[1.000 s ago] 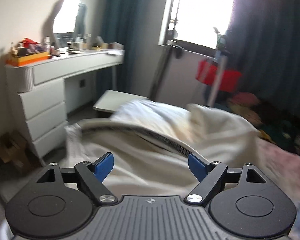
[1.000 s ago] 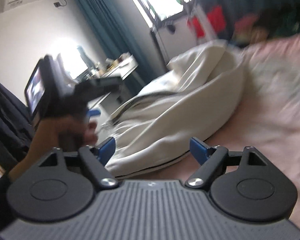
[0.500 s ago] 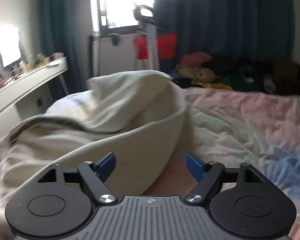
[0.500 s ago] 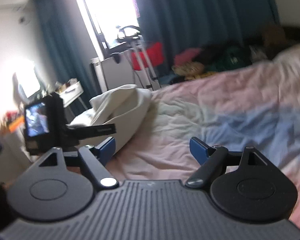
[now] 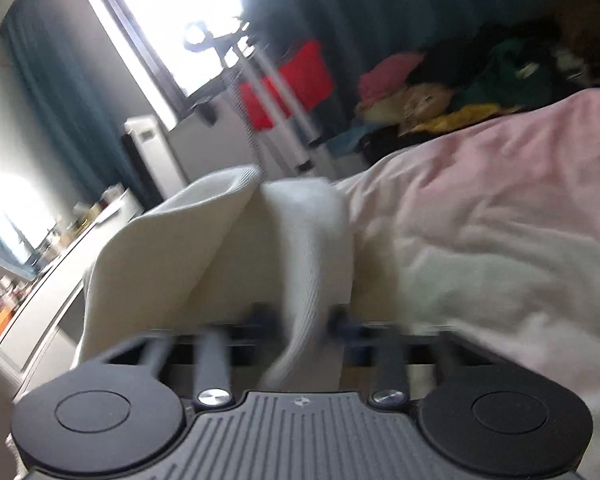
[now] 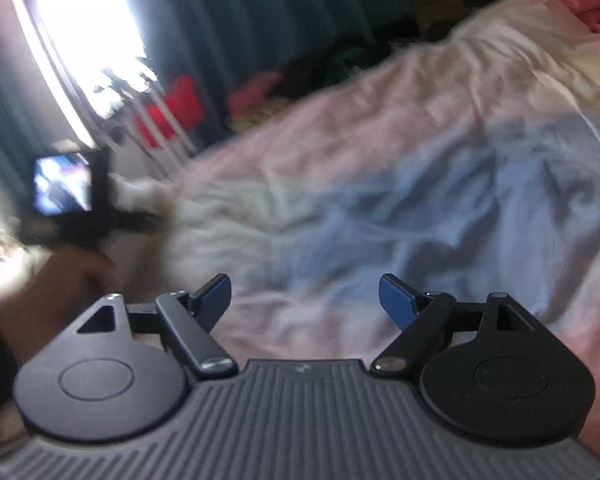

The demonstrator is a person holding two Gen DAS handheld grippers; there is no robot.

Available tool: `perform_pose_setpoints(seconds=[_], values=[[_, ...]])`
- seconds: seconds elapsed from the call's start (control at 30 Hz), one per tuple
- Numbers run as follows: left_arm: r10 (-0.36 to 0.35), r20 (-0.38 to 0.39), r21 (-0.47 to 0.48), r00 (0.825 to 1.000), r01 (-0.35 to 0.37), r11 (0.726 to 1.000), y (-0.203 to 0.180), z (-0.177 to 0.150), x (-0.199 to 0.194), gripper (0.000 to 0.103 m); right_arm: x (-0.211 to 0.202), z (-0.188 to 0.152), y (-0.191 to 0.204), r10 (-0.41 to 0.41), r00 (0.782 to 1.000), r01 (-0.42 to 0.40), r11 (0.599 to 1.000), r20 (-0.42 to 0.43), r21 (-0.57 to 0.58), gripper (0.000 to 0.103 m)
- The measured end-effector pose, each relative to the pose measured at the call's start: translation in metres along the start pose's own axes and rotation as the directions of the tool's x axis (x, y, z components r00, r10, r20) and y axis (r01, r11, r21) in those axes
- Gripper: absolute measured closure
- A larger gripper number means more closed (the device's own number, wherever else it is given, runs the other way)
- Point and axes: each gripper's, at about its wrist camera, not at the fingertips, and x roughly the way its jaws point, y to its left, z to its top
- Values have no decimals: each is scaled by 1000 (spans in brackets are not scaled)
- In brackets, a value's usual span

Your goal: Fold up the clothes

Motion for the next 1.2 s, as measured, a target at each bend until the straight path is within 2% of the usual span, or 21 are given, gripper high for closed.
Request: perform_pose_setpoints(seconds=[0.07, 0.13, 0.23, 0.33, 0.47, 0.6, 0.63, 0.7, 0.77, 0.83, 0.87, 0.9, 0.93, 1.0, 1.13, 1.17, 1.2], values=[[-39, -11, -58, 999, 39, 998, 14, 7, -5, 95, 10, -3, -2, -12, 1000, 12, 1000, -19, 4, 19], [-61, 34, -74, 998, 63, 995, 30, 12, -26, 95, 11, -4, 2, -14, 1000, 14, 999, 0, -31, 20], [-94, 119, -149, 988, 112, 983, 65, 16, -78, 96, 4, -6, 8, 21, 1000, -20, 999, 13, -48, 20], [-140, 209, -233, 968, 188, 954, 105, 4, -142, 96, 1, -11, 6, 74, 996, -74, 997, -44, 9, 20], [-250, 294, -340, 922, 346, 875, 163, -47, -211, 96, -16, -11, 6, 124, 990, -121, 991, -64, 50, 20], [-346, 312, -351, 885, 446, 824, 188, -122, -249, 96, -38, -11, 6, 181, 982, -174, 980, -63, 95, 20], [-365, 311, -359, 878, 464, 810, 192, -140, -256, 96, -42, -12, 6, 205, 976, -196, 974, -69, 115, 19], [-378, 298, -390, 877, 473, 790, 198, -168, -260, 96, -47, -16, 3, 273, 958, -255, 952, -92, 168, 20], [-385, 284, -423, 878, 475, 772, 204, -185, -261, 95, -48, -21, -1, 346, 931, -310, 918, -118, 247, 30], [-401, 279, -456, 872, 488, 744, 211, -193, -259, 95, -47, -27, -2, 388, 911, -334, 894, -143, 298, 47], [-409, 275, -473, 870, 492, 730, 214, -194, -256, 95, -48, -28, -1, 389, 909, -334, 894, -149, 297, 55], [-418, 270, -491, 867, 497, 715, 219, -192, -252, 95, -48, -29, -1, 391, 907, -334, 895, -156, 297, 71], [-429, 268, -503, 863, 505, 701, 223, -192, -248, 95, -49, -30, 1, 383, 910, -330, 901, -160, 281, 75], [-429, 277, -515, 860, 510, 689, 228, -199, -252, 95, -50, -26, 8, 359, 920, -319, 920, -158, 228, 75], [-422, 304, -539, 854, 520, 662, 226, -210, -251, 95, -44, 1, 28, 394, 915, -367, 902, -87, 229, 72], [-420, 316, -542, 851, 525, 656, 223, -211, -249, 95, -42, 8, 34, 402, 914, -378, 896, -62, 232, 69], [-417, 327, -544, 848, 530, 650, 220, -213, -247, 95, -41, 17, 43, 396, 918, -381, 900, -30, 212, 56]])
